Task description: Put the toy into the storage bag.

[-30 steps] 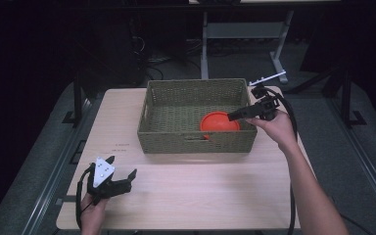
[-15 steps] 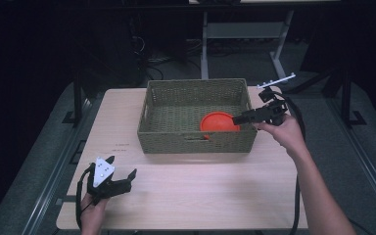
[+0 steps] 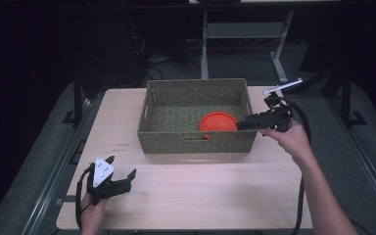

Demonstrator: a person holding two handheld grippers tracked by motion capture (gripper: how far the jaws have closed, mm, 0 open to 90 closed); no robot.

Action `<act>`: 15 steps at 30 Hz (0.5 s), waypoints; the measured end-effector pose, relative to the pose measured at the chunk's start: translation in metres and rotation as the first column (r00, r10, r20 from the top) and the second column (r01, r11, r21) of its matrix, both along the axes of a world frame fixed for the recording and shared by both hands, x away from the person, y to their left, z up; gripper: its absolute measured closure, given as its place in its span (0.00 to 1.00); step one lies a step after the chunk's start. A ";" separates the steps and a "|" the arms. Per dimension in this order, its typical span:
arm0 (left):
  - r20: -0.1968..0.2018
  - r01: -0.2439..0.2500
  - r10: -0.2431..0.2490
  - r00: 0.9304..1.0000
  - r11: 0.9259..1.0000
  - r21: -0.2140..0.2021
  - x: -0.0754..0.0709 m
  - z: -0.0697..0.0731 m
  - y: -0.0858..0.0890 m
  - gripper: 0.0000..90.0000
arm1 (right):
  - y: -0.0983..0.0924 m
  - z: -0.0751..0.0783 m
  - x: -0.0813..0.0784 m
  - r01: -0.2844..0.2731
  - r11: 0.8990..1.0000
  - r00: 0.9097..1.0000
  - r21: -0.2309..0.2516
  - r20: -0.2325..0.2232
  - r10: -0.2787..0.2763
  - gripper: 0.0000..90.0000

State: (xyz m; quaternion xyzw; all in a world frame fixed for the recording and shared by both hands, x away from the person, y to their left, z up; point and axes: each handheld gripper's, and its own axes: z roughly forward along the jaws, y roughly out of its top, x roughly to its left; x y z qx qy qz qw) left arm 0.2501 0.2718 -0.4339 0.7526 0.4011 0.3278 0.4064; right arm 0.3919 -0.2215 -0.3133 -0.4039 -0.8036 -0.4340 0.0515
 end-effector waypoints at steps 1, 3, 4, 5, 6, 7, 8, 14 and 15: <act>0.000 0.000 0.000 1.000 1.000 -0.001 0.000 0.000 0.000 0.14 | -0.001 0.000 -0.001 -0.002 1.000 1.000 0.000 0.002 0.002 0.32; -0.002 0.000 0.000 1.000 1.000 0.000 0.000 0.000 0.000 0.14 | -0.002 0.000 -0.003 0.001 1.000 1.000 0.007 -0.001 -0.001 0.32; -0.002 0.000 0.000 1.000 1.000 0.000 0.000 0.000 0.000 0.14 | -0.002 0.000 -0.003 0.001 1.000 1.000 0.007 -0.001 -0.001 0.32; -0.001 0.000 0.000 1.000 1.000 -0.001 0.000 0.000 0.000 0.14 | -0.004 -0.002 -0.006 -0.006 1.000 1.000 0.010 0.007 0.006 0.32; -0.002 0.000 0.000 1.000 1.000 0.001 0.000 0.000 0.000 0.14 | -0.005 -0.002 -0.007 -0.004 1.000 1.000 0.012 0.006 0.004 0.32; -0.002 0.000 0.000 1.000 1.000 0.002 0.000 0.000 0.000 0.14 | -0.006 -0.003 -0.008 -0.008 1.000 1.000 0.011 0.010 0.008 0.32; -0.001 0.001 -0.001 1.000 1.000 0.002 0.000 0.000 0.000 0.14 | -0.007 -0.004 -0.009 -0.005 1.000 1.000 0.016 0.005 0.005 0.32; 0.000 0.001 -0.001 1.000 1.000 0.001 0.000 0.000 0.000 0.14 | -0.012 -0.007 -0.015 -0.007 1.000 1.000 0.021 0.003 0.007 0.31; -0.001 0.001 -0.001 1.000 1.000 0.002 0.000 0.000 0.000 0.14 | -0.012 -0.008 -0.016 -0.008 1.000 1.000 0.020 0.004 0.008 0.31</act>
